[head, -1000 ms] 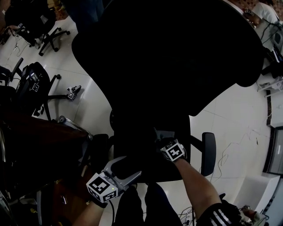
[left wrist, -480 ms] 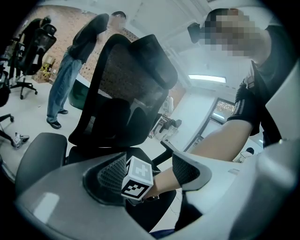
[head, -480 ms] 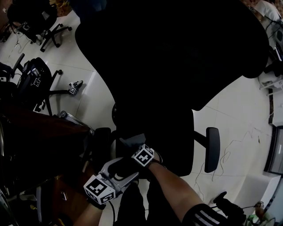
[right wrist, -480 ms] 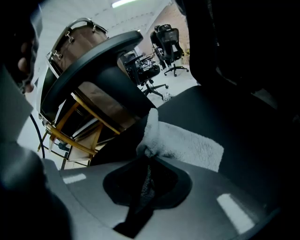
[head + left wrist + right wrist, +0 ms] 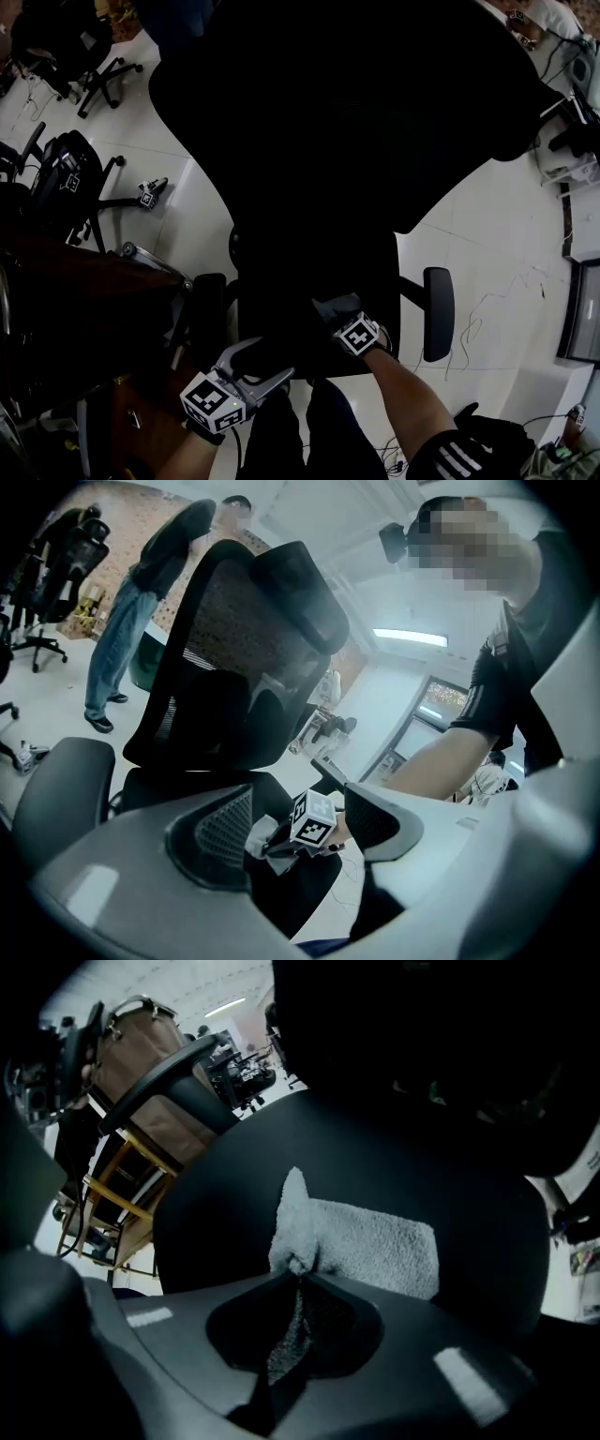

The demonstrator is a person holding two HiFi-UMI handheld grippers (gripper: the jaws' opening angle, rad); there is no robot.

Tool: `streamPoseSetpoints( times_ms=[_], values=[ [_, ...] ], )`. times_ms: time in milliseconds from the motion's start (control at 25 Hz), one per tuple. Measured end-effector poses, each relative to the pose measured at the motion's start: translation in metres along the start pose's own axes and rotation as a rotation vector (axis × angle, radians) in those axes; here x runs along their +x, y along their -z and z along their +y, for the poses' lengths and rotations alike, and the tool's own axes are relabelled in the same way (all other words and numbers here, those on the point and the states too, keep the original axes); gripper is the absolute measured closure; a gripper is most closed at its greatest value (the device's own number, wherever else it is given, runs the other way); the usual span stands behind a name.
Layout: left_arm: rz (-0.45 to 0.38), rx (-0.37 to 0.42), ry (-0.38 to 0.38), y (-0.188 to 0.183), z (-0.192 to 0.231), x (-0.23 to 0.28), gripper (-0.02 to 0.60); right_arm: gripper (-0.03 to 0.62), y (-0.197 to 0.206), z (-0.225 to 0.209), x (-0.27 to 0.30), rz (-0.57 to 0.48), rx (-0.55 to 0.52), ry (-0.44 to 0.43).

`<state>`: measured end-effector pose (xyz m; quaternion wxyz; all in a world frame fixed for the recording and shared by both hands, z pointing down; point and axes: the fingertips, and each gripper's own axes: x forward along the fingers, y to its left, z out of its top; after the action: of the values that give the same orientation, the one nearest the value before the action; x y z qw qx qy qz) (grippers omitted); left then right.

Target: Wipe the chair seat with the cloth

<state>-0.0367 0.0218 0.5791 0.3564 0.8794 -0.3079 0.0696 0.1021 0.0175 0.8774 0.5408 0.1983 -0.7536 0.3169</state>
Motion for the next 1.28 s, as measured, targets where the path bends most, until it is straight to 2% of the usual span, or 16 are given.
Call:
streamPoseSetpoints(
  times_ms=[120, 240, 320, 400, 480, 600, 720, 840, 920, 1040, 1160, 1280],
  values=[
    [0.008, 0.006, 0.022, 0.001, -0.008, 0.004, 0.25, 0.569, 0.035, -0.032, -0.021, 0.034, 0.055, 0.066],
    [0.014, 0.012, 0.036, -0.001, -0.014, 0.007, 0.25, 0.569, 0.057, -0.045, -0.034, 0.062, 0.067, 0.082],
    [0.018, 0.016, 0.038, -0.001, -0.016, 0.007, 0.25, 0.569, 0.055, -0.049, -0.038, 0.052, 0.063, 0.096],
    [0.019, 0.019, 0.038, 0.002, -0.015, 0.003, 0.25, 0.569, 0.037, -0.043, -0.039, -0.008, 0.067, 0.088],
    [0.022, 0.016, 0.035, 0.003, -0.014, -0.002, 0.25, 0.569, 0.005, -0.02, -0.04, -0.086, 0.066, 0.043],
    [0.032, 0.003, 0.022, 0.011, -0.013, -0.013, 0.25, 0.569, -0.05, 0.05, -0.03, -0.176, -0.008, -0.087],
    [0.041, -0.011, -0.004, 0.017, -0.008, -0.029, 0.25, 0.569, -0.093, 0.128, -0.012, -0.199, -0.128, -0.181],
    [0.045, -0.019, -0.026, 0.022, -0.001, -0.042, 0.25, 0.569, -0.114, 0.188, 0.012, -0.192, -0.17, -0.258],
    [0.049, -0.022, -0.039, 0.021, 0.002, -0.047, 0.25, 0.569, -0.115, 0.216, 0.027, -0.174, -0.209, -0.291],
    [0.053, -0.026, -0.041, 0.025, 0.004, -0.05, 0.25, 0.569, -0.102, 0.231, 0.042, -0.109, -0.254, -0.283],
    [0.056, -0.029, -0.034, 0.032, 0.004, -0.047, 0.25, 0.569, -0.078, 0.23, 0.049, -0.068, -0.273, -0.286],
    [0.06, -0.03, -0.012, 0.035, -0.002, -0.039, 0.25, 0.569, -0.051, 0.21, 0.045, -0.056, -0.265, -0.274]
  ],
)
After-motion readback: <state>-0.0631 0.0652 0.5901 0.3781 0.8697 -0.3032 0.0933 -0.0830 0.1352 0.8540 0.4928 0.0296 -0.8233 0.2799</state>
